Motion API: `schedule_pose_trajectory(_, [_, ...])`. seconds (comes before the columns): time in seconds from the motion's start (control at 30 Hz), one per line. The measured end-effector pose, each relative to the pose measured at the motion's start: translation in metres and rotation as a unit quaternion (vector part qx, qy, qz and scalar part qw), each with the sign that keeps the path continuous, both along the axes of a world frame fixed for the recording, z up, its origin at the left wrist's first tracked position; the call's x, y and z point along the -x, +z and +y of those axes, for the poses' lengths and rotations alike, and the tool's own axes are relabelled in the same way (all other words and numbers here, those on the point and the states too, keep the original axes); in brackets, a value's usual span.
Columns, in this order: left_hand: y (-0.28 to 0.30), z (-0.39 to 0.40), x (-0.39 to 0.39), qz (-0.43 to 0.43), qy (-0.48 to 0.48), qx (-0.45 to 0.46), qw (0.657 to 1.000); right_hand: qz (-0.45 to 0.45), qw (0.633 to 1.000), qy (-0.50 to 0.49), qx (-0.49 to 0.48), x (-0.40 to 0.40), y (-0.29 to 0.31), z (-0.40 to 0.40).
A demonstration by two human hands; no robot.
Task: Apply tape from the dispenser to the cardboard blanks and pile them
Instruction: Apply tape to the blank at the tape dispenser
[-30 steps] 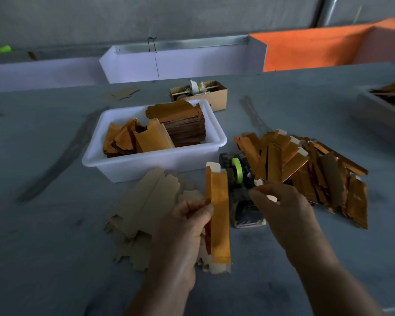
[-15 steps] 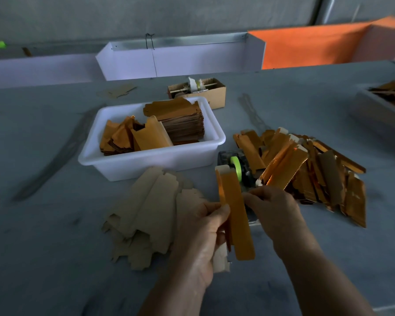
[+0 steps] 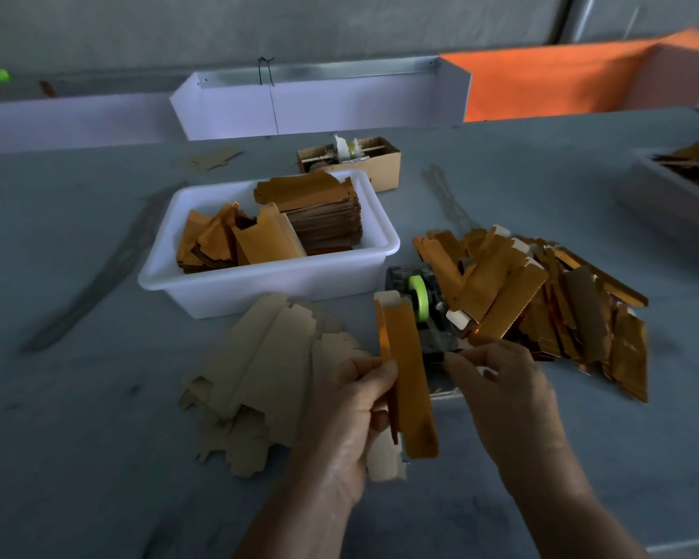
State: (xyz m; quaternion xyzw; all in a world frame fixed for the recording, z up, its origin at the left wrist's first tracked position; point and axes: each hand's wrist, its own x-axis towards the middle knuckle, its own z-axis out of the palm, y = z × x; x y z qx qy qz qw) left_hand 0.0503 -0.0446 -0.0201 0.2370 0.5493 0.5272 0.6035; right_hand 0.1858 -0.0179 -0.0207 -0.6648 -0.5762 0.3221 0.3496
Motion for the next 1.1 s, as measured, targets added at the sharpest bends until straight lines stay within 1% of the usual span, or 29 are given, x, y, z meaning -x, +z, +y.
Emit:
schedule_pose_trajectory(0.1, [0.003,0.001,0.000,0.027,-0.015,-0.034,0.999,-0.033,0.999,-0.008,-0.008,0.004,-0.001,-0.002])
schedule_pose_trajectory(0.23, [0.010,0.010,-0.007,0.121,-0.047,-0.071,0.989,-0.034,0.999,-0.021,-0.036,0.006,-0.003,-0.004])
schedule_pose_trajectory(0.33, [0.013,0.014,-0.012,0.176,-0.059,-0.069,0.980,-0.021,0.998,-0.031,-0.041,0.009,-0.008,-0.006])
schedule_pose_trajectory(0.4, [0.015,0.015,-0.014,0.200,-0.053,-0.066,0.976,-0.002,0.998,-0.036,-0.046,0.011,-0.011,-0.007])
schedule_pose_trajectory(0.43, [0.015,0.016,-0.015,0.212,-0.052,-0.065,0.974,-0.006,0.998,-0.032,-0.053,0.011,-0.011,-0.007])
schedule_pose_trajectory(0.5, [0.017,0.017,-0.016,0.236,-0.048,-0.065,0.968,-0.060,0.995,-0.025,-0.073,0.010,-0.009,-0.007])
schedule_pose_trajectory(0.57, [0.019,0.017,-0.016,0.266,-0.052,-0.067,0.960,-0.166,0.980,-0.019,-0.105,0.009,-0.006,-0.007])
schedule_pose_trajectory(0.6, [0.020,0.017,-0.016,0.276,-0.057,-0.068,0.957,-0.188,0.975,-0.012,-0.118,0.009,-0.004,-0.008])
schedule_pose_trajectory(0.63, [0.021,0.017,-0.015,0.278,-0.061,-0.069,0.956,-0.177,0.976,-0.003,-0.126,0.007,-0.002,-0.009])
schedule_pose_trajectory(0.67, [0.023,0.016,-0.014,0.274,-0.066,-0.065,0.957,-0.146,0.980,0.006,-0.133,0.004,0.001,-0.011])
schedule_pose_trajectory(0.73, [0.024,0.016,-0.011,0.265,-0.071,-0.048,0.961,-0.061,0.992,0.023,-0.109,-0.006,0.011,-0.016])
schedule_pose_trajectory(0.8, [0.023,0.013,-0.008,0.256,-0.065,-0.037,0.964,0.086,0.995,0.043,-0.032,-0.017,0.023,-0.020])
schedule_pose_trajectory(0.83, [0.023,0.012,-0.008,0.249,-0.062,-0.035,0.966,0.158,0.986,0.056,0.007,-0.021,0.030,-0.022])
schedule_pose_trajectory(0.87, [0.023,0.009,-0.007,0.237,-0.059,-0.031,0.969,0.198,0.977,0.075,0.034,-0.023,0.036,-0.024])
schedule_pose_trajectory(0.93, [0.026,0.003,-0.007,0.187,-0.054,-0.021,0.981,0.210,0.969,0.127,0.045,-0.023,0.043,-0.025])
schedule_pose_trajectory(1.0, [0.028,-0.001,-0.006,0.144,-0.061,-0.016,0.988,0.196,0.966,0.169,0.019,-0.019,0.048,-0.026])
schedule_pose_trajectory(1.1, [0.030,-0.005,-0.004,0.135,-0.078,-0.008,0.988,0.144,0.968,0.205,-0.012,-0.016,0.050,-0.025])
